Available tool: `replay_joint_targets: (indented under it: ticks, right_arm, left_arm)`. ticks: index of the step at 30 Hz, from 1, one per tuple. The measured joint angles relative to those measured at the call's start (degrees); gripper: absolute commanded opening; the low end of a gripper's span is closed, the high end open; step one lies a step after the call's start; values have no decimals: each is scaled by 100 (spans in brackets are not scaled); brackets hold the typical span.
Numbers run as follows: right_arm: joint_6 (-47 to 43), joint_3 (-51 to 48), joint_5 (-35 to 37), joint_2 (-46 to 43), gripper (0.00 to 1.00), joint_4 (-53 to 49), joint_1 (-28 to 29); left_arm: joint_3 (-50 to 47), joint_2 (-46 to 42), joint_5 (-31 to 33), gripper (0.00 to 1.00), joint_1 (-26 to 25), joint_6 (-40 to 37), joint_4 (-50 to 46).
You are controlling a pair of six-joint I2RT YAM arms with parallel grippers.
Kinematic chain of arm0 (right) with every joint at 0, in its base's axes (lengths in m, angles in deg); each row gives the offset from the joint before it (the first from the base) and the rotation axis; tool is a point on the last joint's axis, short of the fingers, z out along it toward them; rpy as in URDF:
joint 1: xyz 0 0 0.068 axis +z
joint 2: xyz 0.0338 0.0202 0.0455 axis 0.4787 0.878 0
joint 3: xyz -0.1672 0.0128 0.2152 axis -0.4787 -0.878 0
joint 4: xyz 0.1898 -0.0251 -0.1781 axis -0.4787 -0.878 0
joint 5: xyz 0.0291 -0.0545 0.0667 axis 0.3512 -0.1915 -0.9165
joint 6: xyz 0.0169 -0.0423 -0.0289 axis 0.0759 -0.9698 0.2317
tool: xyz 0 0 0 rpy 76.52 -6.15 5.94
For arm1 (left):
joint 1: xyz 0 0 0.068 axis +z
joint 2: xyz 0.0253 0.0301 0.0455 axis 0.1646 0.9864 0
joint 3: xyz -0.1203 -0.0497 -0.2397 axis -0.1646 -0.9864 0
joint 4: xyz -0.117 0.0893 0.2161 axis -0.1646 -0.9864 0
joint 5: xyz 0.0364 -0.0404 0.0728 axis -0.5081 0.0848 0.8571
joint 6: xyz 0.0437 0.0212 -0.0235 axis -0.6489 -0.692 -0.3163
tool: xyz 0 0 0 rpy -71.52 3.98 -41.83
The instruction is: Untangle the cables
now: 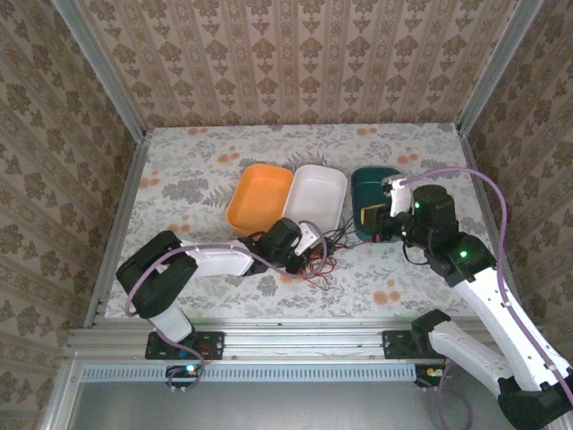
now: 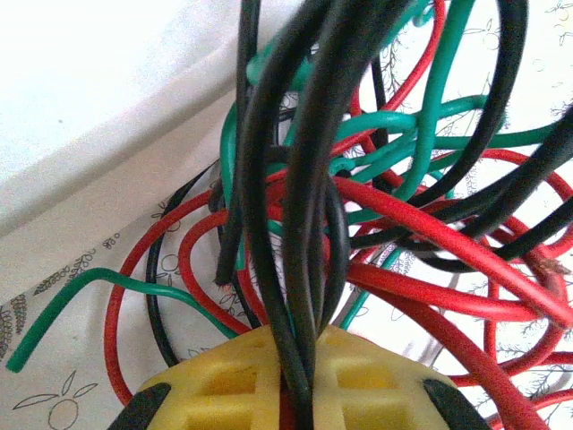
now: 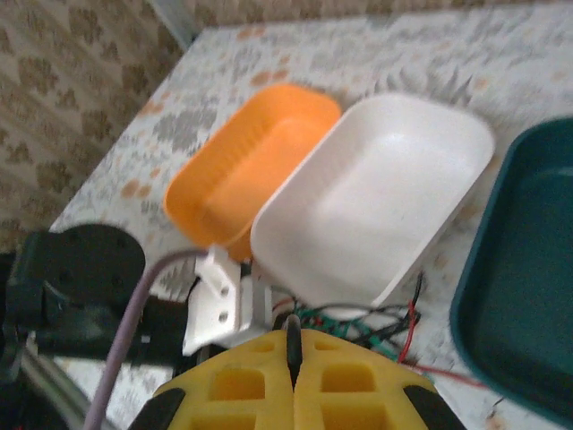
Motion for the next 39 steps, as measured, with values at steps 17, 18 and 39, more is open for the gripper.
replay_joint_targets:
  ticks: [17, 18, 39]
  right_arm:
    - [-321, 1130, 1685, -240, 0, 428, -79]
    - [-354, 1141, 1781, -216, 0, 442, -79]
    - [-1163, 2354, 2096, 256, 0, 223, -155]
  left_arm:
    - [-35, 4, 199, 0, -50, 114, 275]
    - [-35, 9, 216, 0, -61, 120, 286]
    - [-7, 35, 439, 11, -175, 155, 1086]
